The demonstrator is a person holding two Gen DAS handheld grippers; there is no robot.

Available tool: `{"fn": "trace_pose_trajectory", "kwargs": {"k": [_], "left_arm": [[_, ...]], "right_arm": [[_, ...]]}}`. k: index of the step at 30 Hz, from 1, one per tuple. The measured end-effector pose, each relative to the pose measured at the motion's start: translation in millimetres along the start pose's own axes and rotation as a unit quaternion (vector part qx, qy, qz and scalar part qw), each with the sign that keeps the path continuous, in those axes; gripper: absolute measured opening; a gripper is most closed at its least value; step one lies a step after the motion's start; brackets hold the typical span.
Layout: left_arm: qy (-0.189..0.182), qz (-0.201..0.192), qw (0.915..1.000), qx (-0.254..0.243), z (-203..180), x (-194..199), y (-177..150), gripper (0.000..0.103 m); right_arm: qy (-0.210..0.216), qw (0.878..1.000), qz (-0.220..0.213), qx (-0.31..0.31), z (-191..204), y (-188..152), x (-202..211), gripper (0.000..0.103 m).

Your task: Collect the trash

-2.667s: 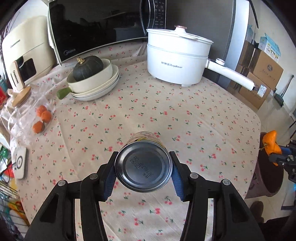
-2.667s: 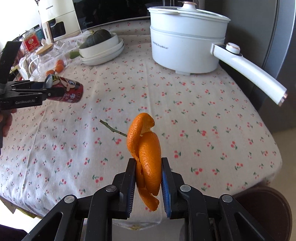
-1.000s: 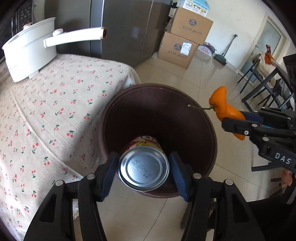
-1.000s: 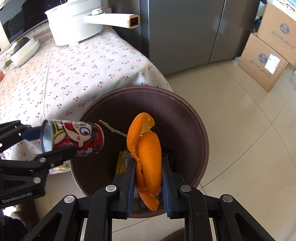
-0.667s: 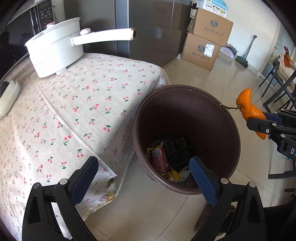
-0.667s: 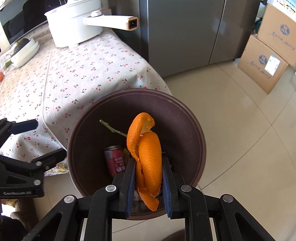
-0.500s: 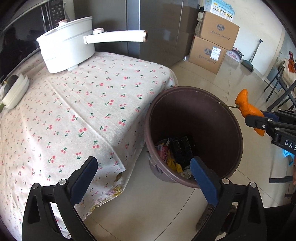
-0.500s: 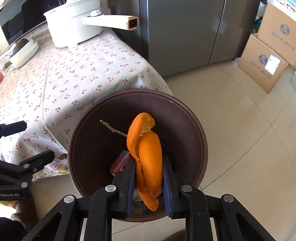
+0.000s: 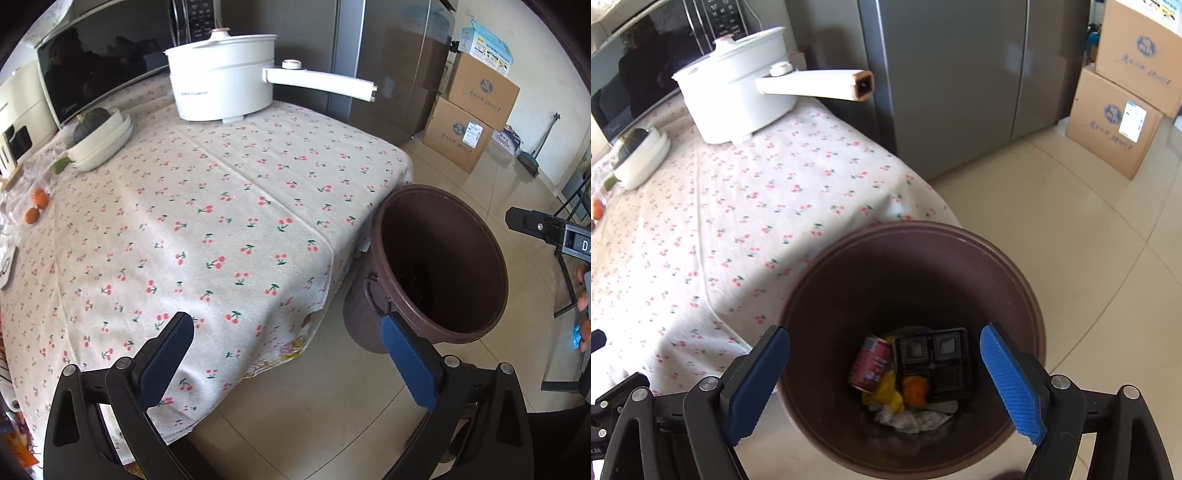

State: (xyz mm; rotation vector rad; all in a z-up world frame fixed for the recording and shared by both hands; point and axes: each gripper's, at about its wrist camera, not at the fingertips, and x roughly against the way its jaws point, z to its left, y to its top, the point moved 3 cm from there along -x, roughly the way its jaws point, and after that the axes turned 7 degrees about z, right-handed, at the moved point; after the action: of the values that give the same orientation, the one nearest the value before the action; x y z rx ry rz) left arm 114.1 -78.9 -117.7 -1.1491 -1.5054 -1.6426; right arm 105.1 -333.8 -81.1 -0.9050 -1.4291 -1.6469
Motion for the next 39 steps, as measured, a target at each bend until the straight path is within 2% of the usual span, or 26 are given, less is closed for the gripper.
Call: {"fn": "trace_pose_trajectory", "kwargs": {"k": [8, 12, 15, 24, 30, 39], "left_arm": [[0.015, -0.032, 0.9987, 0.037, 12.7, 31.9, -16.6, 0.102], [0.024, -0.055, 0.997, 0.049, 14.4, 54.3, -26.9, 0.102], [0.042, -0.067, 0.9953, 0.056, 17.1, 67.3, -35.2, 0.102], [0.066, -0.102, 0.9894, 0.079, 23.3, 95.4, -56.2, 0.102], [0.07, -0.125, 0.9854, 0.092, 25.6, 107.8, -57.2, 0.102], [0.077, -0.154, 0.9795, 0.104, 23.5, 118.6, -58.8, 0.103]], "right_arm": [[0.024, 0.999, -0.009, 0.02, 44.7, -20.3, 22.7, 0.095], [0.001, 0.997, -0.038, 0.071, 69.2, -32.9, 42.6, 0.098], [-0.001, 0.995, -0.059, 0.085, 81.0, -42.9, 56.0, 0.099], [0.008, 0.992, -0.103, 0.072, 89.2, -68.2, 83.0, 0.101], [-0.001, 0.989, -0.126, 0.083, 97.8, -70.4, 88.6, 0.101], [-0.009, 0.988, -0.126, 0.083, 101.9, -72.2, 84.4, 0.102]]}}
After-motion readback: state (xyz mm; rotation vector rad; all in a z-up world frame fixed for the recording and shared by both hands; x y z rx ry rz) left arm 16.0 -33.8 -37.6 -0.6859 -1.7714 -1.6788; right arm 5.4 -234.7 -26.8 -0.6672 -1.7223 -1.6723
